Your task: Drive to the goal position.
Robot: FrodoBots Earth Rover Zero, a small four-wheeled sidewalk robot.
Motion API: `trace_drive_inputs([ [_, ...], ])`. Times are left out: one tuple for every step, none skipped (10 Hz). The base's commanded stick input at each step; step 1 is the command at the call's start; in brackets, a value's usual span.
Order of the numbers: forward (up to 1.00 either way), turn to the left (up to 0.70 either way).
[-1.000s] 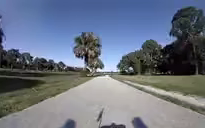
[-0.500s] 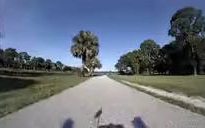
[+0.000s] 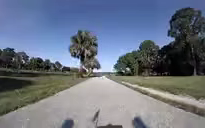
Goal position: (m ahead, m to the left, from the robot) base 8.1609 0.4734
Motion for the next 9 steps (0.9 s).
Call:
trace_drive_inputs([
  [0.7,0.0],
  [0.7,0.0],
  [0.7,0.2],
  [0.7,0.35],
  [0.7,0.35],
  [0.7,0.35],
  [0.7,0.35],
  [0.7,0.23],
  [0.7,0.0],
])
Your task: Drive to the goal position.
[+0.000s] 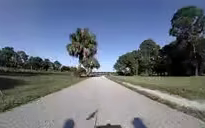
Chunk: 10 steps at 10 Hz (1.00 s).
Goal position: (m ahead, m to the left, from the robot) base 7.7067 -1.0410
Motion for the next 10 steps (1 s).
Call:
trace_drive_inputs([
  [0.7,0.0],
  [0.7,0.0],
  [0.7,0.0],
  [0.7,0.0],
  [0.7,0.0],
  [0.7,0.0],
  [0.7,0.0],
  [0.7,0.0],
  [0.7,0.0],
  [0.7,0.0],
])
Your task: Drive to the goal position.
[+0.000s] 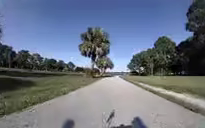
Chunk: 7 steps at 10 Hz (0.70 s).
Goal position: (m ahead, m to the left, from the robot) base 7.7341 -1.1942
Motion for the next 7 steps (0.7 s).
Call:
trace_drive_inputs([
  [0.7,0.0],
  [0.7,0.0],
  [0.7,0.0],
  [0.7,0.0],
  [0.7,0.17],
  [0.7,0.35],
  [0.7,0.35],
])
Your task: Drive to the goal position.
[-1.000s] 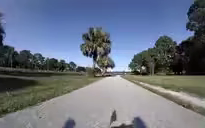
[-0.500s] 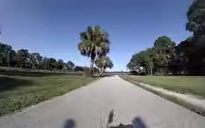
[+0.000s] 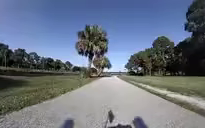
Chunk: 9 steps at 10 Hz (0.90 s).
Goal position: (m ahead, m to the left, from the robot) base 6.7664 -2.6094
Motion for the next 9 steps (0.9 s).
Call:
trace_drive_inputs([
  [0.7,0.35],
  [0.7,0.1],
  [0.7,0.0],
  [0.7,0.0],
  [0.7,0.0],
  [0.7,0.0],
  [0.7,0.0],
  [0.7,0.0],
  [0.7,0.0],
])
